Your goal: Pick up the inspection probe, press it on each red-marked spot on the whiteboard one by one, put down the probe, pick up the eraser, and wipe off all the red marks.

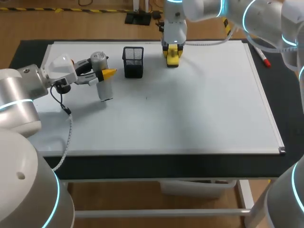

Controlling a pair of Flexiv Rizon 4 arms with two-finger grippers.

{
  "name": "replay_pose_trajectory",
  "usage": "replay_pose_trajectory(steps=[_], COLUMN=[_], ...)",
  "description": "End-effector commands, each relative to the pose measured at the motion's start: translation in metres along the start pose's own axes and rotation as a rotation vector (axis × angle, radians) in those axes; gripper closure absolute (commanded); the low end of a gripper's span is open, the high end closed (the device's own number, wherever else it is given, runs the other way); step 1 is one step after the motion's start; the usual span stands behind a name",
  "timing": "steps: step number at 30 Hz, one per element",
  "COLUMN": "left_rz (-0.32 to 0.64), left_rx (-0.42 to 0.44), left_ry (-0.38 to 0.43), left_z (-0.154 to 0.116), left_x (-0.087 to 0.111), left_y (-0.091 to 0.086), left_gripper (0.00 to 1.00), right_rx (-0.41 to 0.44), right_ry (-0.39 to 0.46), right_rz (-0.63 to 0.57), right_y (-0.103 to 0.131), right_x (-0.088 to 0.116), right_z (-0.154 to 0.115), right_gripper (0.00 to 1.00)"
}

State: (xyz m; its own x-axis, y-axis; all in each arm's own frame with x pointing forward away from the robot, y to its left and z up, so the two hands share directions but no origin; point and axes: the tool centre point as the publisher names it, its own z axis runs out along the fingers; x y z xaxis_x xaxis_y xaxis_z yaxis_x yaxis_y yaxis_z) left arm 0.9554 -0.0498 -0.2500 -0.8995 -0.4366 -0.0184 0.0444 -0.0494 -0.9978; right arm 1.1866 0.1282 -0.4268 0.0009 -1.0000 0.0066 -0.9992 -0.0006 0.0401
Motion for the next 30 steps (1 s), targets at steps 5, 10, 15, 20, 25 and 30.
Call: replay_pose_trajectory(steps=[5, 10, 15, 20, 25, 30], left_rz=[0.001, 0.001, 0.001, 0.001, 0.001, 0.001], left_rx=[0.002, 0.002, 0.002, 0.002, 0.002, 0.002], left_ry=[0.001, 0.001, 0.001, 0.001, 0.001, 0.001], left_z=[-0.001, -0.001, -0.001, -0.001, -0.001, -0.001], left_x=[0.000, 0.000, 0.000, 0.000, 0.000, 0.000], left_y=[0.000, 0.000, 0.000, 0.000, 0.000, 0.000], left_gripper=[1.00, 1.00, 1.00, 1.00, 1.00, 1.00], right_rx=[-0.008, -0.001, -0.002, -0.015, -0.030, -0.050], right_ry=[0.016, 0.016, 0.013, -0.025, -0.101, -0.141], right_rz=[-0.001, 0.014, 0.047, 0.131, 0.273, 0.406], right_y=[-0.004, -0.004, -0.003, 0.000, 0.003, 0.006], right_x=[-0.002, 0.001, 0.006, 0.015, 0.026, 0.037], right_z=[0.000, -0.003, -0.005, -0.009, -0.014, -0.024], right_gripper=[1.00, 0.53, 0.00, 0.00, 0.00, 0.00])
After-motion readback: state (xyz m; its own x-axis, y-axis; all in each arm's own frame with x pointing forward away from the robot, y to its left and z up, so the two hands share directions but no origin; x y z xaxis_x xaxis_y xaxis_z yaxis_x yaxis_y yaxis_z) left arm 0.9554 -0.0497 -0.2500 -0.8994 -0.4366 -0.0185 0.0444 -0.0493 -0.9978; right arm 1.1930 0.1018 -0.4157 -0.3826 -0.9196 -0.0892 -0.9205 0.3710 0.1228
